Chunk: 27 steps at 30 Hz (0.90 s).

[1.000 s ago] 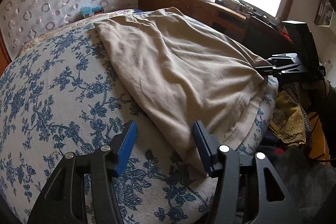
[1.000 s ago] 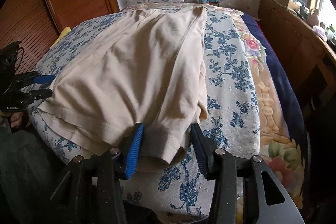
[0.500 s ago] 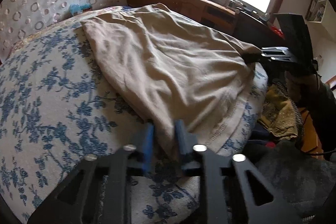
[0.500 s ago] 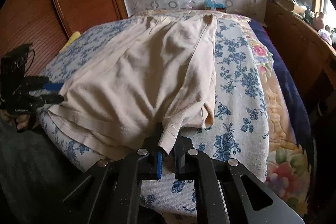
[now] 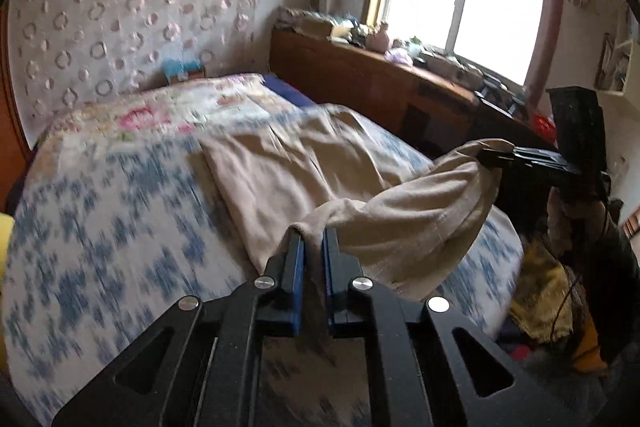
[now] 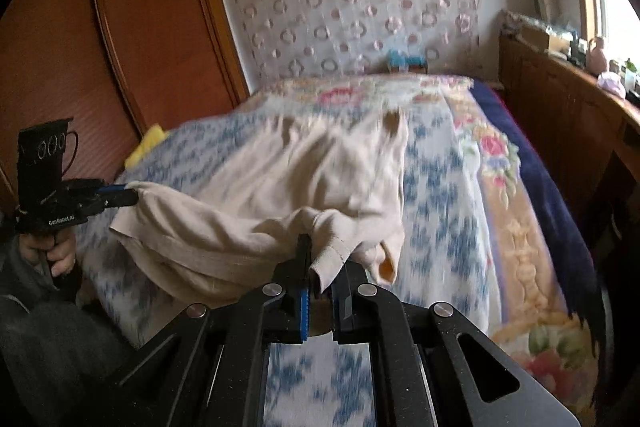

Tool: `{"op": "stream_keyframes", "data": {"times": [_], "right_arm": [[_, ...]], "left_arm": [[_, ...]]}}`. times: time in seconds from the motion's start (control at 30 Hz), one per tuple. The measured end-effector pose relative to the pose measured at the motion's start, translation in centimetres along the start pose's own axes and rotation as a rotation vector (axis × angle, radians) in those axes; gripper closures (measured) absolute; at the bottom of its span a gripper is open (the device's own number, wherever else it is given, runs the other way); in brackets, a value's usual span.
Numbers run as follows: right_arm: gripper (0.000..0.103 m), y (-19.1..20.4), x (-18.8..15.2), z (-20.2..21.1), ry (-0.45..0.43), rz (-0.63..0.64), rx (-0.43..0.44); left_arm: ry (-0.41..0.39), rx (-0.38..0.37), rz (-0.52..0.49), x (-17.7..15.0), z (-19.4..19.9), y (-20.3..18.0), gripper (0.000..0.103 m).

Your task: Fold small clothes

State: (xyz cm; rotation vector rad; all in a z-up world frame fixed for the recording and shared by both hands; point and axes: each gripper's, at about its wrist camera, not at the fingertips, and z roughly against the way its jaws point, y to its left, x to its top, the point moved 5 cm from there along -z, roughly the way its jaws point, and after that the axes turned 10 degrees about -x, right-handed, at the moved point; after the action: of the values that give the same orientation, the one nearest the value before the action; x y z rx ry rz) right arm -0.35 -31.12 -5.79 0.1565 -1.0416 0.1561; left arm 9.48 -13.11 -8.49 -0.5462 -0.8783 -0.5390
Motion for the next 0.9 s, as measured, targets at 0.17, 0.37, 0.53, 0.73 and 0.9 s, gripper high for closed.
{"op": "stream_keyframes", "data": {"times": [0.17, 0.37, 0.53, 0.73, 0.9], "right_arm": [[0.096, -0.5, 3.8, -1.7, -0.06, -0.014, -0.003], [0.096, -0.9, 7.8, -6.0, -0.074, -0.006, -0.021], [0.096, -0.8, 10.2, -10.1, -0.062, 0.016, -0.02], [0.096, -0.9, 11.5, -14.1, -0.018, 0.021, -0.016], [0.096, -1.0, 11.4, -17.1, 0.041, 0.029, -0.032]], "left_arm": [[-0.035, 0.025, 0.021, 4.1, -1.8, 3.1, 0.094], [-0.046, 0.066, 0.052, 7.5, -4.1, 6.7, 0.094], [-0.028, 0.094, 0.085, 9.0, -6.4, 9.8, 0.094], [0.024, 0.106, 0.118, 9.0, -9.1, 12.5, 0.094], [0.082, 0.111, 0.111, 8.4, -11.4, 13.5, 0.094]]}}
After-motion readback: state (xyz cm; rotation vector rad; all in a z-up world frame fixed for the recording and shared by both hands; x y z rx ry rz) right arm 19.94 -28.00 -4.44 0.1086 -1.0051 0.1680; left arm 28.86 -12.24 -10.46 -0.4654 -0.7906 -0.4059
